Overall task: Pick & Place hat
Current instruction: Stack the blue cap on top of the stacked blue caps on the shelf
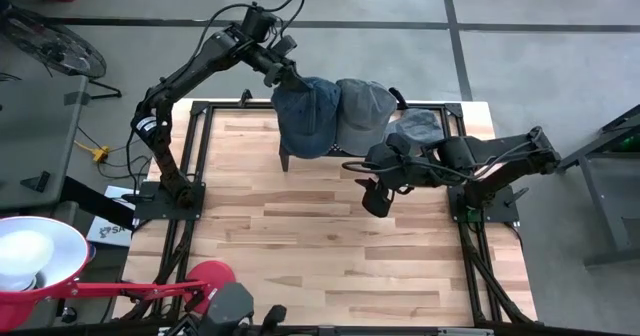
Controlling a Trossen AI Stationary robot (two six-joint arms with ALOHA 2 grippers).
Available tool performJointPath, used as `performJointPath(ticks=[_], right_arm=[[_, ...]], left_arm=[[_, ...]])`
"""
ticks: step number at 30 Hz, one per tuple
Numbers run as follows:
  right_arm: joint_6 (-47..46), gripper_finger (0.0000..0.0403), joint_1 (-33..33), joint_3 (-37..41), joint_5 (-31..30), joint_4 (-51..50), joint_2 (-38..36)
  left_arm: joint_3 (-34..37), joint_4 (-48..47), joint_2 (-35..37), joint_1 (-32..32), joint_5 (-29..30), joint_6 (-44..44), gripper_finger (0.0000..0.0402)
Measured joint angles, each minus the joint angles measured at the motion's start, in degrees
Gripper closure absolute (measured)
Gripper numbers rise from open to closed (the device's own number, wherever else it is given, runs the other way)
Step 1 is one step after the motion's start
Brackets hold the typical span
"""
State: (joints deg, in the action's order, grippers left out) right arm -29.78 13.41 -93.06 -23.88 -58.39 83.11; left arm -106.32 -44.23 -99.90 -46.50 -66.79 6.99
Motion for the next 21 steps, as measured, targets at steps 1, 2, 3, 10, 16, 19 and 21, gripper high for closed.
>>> performJointPath(ticks=[1,2,3,10,16,19,21], right_arm=[[0.0,0.0203,0.0,0.0,0.0,0.0,0.0],[0.0,0.0203,0.0,0.0,0.0,0.0,0.0],[0.0,0.0203,0.0,0.0,0.01,0.0,0.0],[0.0,0.0203,0.0,0.0,0.04,-0.02,0.0],[0.0,0.0203,0.0,0.0,0.07,-0.02,0.02],[0.02,0.0203,0.0,0.0,0.04,-0.04,0.02],[0.03,0.0203,0.0,0.0,0.02,-0.07,0.02]], left_arm=[[0.0,0.19,0.0,0.0,0.74,-0.36,0.0392],[0.0,0.22,0.0,0.0,1.64,-0.69,0.0392],[0.0,0.29,0.0,0.0,2.32,-0.76,0.0392],[0.0,1.53,0.0,0.0,2.54,-0.71,0.0392],[0.0,1.29,0.0,0.0,-1.3,0.76,0.0392],[0.0,1.27,0.0,0.0,-2.58,0.88,0.0392],[0.0,1.25,0.0,0.01,-3.09,1.06,0.0392]])
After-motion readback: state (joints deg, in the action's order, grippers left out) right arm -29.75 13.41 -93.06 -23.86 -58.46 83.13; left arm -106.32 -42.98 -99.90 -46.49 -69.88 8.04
